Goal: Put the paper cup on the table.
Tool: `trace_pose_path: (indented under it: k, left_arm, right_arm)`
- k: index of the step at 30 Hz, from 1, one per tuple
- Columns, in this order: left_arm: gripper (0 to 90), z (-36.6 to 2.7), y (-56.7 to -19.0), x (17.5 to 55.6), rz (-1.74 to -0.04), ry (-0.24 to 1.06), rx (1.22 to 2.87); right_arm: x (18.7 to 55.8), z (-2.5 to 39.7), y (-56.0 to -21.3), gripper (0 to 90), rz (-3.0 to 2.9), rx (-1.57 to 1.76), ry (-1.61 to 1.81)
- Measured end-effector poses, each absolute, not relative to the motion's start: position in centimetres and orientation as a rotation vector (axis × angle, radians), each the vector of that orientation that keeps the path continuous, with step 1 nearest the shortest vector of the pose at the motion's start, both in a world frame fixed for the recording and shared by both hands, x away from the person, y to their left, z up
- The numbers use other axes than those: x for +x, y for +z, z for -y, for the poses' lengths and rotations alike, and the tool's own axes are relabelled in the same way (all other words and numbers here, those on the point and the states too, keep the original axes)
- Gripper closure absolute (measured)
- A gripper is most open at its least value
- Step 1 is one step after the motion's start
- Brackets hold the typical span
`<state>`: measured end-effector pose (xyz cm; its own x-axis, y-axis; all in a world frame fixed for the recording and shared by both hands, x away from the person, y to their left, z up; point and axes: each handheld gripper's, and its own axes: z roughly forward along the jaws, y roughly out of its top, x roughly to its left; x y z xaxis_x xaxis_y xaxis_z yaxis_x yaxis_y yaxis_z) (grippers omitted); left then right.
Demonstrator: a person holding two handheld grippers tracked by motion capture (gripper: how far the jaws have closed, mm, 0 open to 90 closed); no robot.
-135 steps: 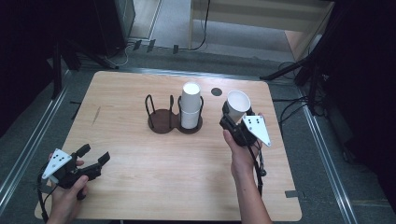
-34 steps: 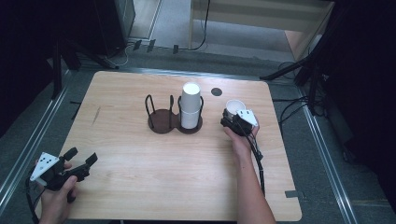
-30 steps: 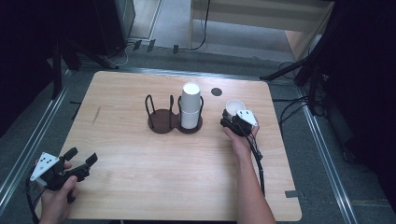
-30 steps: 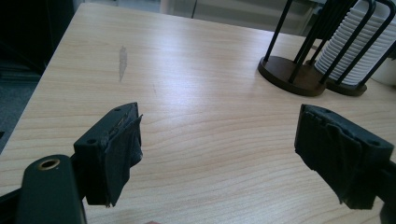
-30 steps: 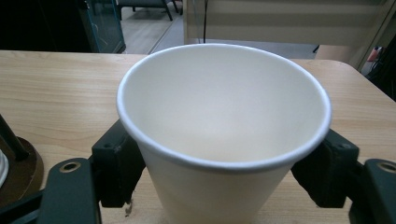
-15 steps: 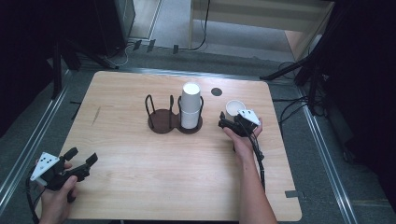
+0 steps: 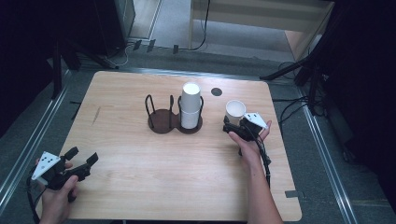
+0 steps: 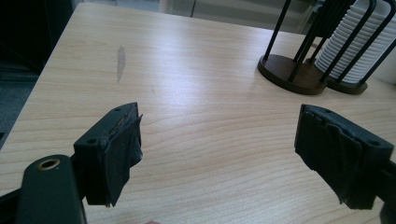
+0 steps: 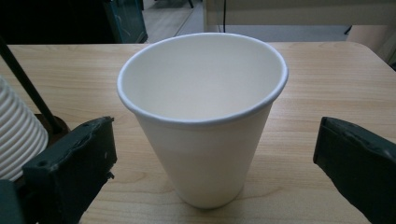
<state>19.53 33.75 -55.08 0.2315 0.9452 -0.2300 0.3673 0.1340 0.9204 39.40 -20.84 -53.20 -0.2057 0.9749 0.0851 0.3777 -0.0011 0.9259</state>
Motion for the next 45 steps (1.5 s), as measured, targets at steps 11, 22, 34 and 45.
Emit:
trace_pose_path:
  k: [11, 22, 34, 45]
  left_arm:
    - [15.4, -33.7, -55.1, 19.5, -1.329, 0.679, 1.432]
    - [15.4, -33.7, -55.1, 19.5, -1.329, 0.678, 1.435]
    - [15.4, -33.7, -55.1, 19.5, -1.330, 0.676, 1.435]
    - [15.4, -33.7, -55.1, 19.4, -1.332, 0.676, 1.432]
  right_arm:
    - [37.7, 21.5, -52.1, 0.0, -1.629, 1.390, 1.246]
    - [35.5, 21.8, -50.4, 0.0, -1.631, 1.344, 1.296]
    - [33.5, 22.4, -49.4, 0.0, -1.636, 1.300, 1.297]
    - [31.6, 23.6, -48.7, 0.0, -1.614, 1.281, 1.304]
